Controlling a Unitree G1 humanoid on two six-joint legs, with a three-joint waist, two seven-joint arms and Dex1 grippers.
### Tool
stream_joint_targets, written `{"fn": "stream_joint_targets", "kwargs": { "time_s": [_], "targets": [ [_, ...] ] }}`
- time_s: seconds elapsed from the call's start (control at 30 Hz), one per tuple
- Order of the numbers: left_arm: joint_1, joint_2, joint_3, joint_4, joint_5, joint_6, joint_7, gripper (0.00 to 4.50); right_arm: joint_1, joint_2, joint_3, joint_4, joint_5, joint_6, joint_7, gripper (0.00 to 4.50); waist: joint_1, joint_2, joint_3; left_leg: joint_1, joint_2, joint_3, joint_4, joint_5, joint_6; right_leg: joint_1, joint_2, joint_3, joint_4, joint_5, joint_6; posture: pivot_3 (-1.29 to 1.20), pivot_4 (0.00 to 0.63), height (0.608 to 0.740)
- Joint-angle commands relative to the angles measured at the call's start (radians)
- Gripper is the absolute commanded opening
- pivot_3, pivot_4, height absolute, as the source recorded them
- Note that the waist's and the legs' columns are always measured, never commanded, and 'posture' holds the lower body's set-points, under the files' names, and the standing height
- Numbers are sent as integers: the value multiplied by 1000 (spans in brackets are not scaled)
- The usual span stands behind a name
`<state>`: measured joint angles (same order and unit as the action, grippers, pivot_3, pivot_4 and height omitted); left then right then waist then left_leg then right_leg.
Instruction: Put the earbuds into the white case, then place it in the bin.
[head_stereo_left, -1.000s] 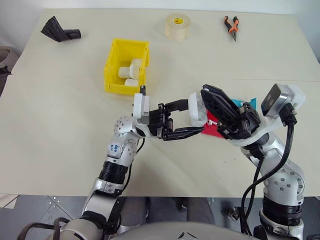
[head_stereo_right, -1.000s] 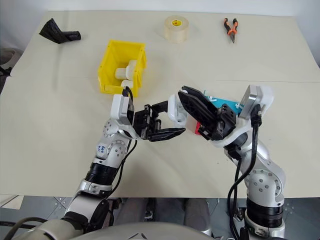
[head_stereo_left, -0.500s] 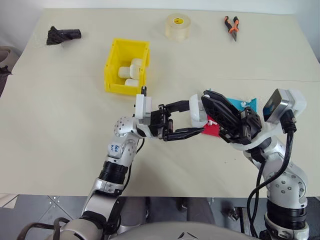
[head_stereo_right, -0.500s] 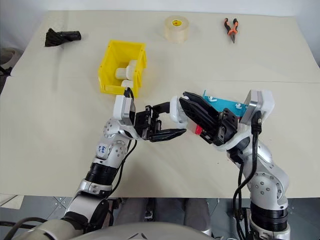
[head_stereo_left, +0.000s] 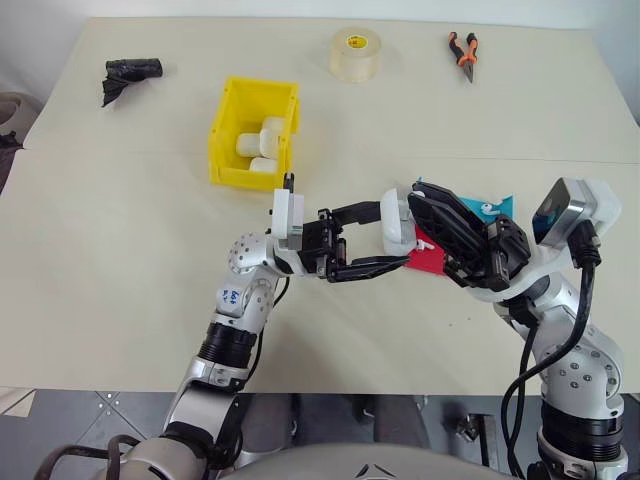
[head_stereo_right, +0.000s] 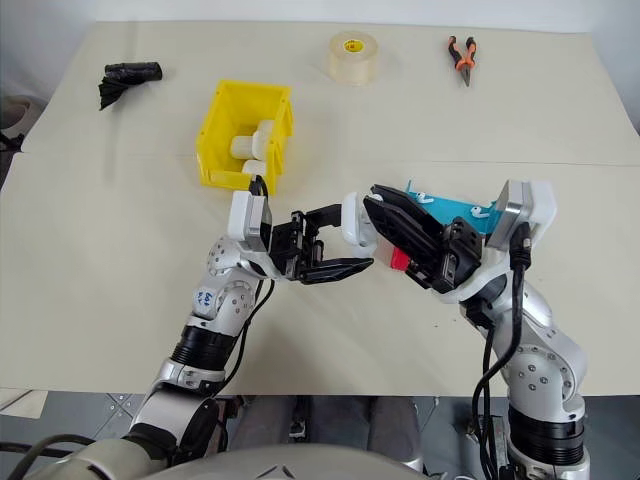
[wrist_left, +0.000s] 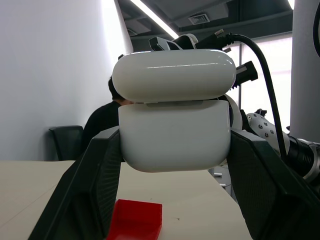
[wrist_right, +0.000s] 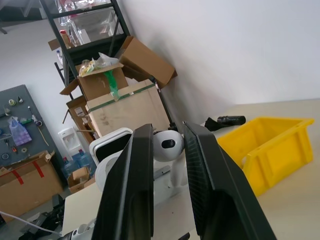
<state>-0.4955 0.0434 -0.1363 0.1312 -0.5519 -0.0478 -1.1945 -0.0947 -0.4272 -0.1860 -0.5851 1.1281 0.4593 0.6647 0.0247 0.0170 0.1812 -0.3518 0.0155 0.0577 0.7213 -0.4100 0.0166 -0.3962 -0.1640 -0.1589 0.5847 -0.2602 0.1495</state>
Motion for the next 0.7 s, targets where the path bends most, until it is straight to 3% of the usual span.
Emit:
{"fn": "stream_joint_targets", "kwargs": {
  "time_s": [0.03, 0.7],
  "targets": [
    [-21, -13, 32, -19, -20, -32, 10, 2772, 8, -17, -31, -25, 17, -7, 6, 523, 0, 0, 0, 0, 0, 0, 0, 0, 0, 0, 0, 0, 0, 0, 0, 0, 150, 740],
    [-12, -12, 21, -32, -23, -21, -5, 2772, -88, 51, 46, 20, -43, -24, 18, 523, 0, 0, 0, 0, 0, 0, 0, 0, 0, 0, 0, 0, 0, 0, 0, 0, 150, 740]
  ]
}}
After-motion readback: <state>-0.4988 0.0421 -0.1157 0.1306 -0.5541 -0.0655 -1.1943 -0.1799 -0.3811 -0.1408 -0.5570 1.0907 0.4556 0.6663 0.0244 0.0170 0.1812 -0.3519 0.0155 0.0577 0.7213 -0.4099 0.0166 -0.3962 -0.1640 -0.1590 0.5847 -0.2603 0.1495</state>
